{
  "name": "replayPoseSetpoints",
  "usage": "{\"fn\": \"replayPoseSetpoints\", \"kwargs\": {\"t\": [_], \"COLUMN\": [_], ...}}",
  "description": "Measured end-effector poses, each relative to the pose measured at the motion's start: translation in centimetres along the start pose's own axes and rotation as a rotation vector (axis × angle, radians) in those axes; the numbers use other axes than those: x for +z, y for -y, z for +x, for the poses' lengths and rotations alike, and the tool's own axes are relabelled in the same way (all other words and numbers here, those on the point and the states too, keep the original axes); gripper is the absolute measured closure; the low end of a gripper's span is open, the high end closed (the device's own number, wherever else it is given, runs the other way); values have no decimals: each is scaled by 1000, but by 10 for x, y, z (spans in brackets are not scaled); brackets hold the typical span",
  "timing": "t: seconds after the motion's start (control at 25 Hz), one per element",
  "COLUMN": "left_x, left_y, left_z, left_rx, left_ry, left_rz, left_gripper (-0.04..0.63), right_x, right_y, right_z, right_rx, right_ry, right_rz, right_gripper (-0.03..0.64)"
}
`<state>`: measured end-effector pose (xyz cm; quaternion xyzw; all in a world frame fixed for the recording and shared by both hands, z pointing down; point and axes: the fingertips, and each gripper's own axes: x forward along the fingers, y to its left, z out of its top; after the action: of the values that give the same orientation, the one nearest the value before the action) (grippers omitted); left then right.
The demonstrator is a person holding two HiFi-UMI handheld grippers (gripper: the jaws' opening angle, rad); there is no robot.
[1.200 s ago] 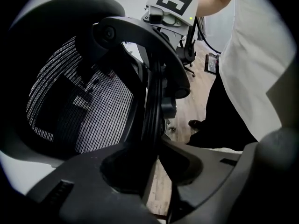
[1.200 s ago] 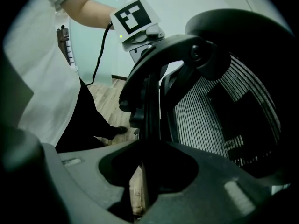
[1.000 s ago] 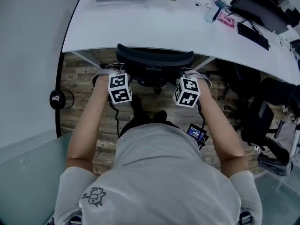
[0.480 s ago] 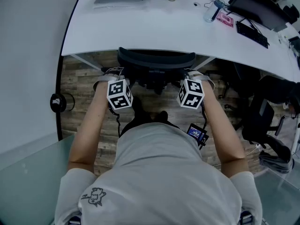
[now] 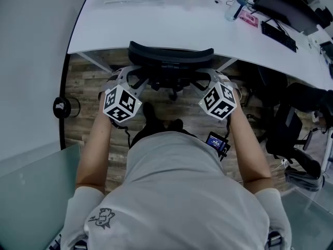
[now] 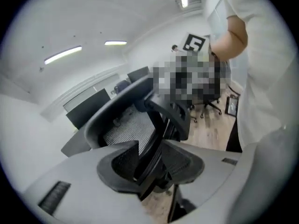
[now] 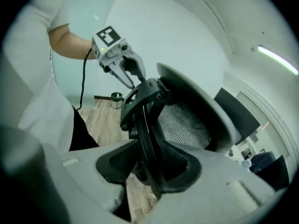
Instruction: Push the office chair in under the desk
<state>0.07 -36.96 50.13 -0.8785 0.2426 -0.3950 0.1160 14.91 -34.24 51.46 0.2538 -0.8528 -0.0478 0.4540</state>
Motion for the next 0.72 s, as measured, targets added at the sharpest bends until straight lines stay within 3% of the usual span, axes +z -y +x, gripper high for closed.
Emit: {"fn": "replayPoseSetpoints", "kwargs": {"t": [0.16, 0.44, 0.56, 0.72], "left_x": [39, 98, 107, 116], "left_y": [1, 13, 14, 23], "left_z": [-23, -65, -80, -96], "left_rx": [54, 71, 125, 167], "left_ry": [189, 461, 531, 573], "left_rz": [-209, -472, -529, -567], "left_gripper": [443, 445, 460, 526], "right_x": [13, 43, 53, 58], "right_y": [-1, -2, -3, -10], "right_z": [-23, -72, -91, -109], "right_rx": [-26, -123, -169, -192], "right_ry": [127, 379, 455, 521], "right_rz": [132, 272, 294, 311], "right_gripper": [469, 540, 588, 612]}}
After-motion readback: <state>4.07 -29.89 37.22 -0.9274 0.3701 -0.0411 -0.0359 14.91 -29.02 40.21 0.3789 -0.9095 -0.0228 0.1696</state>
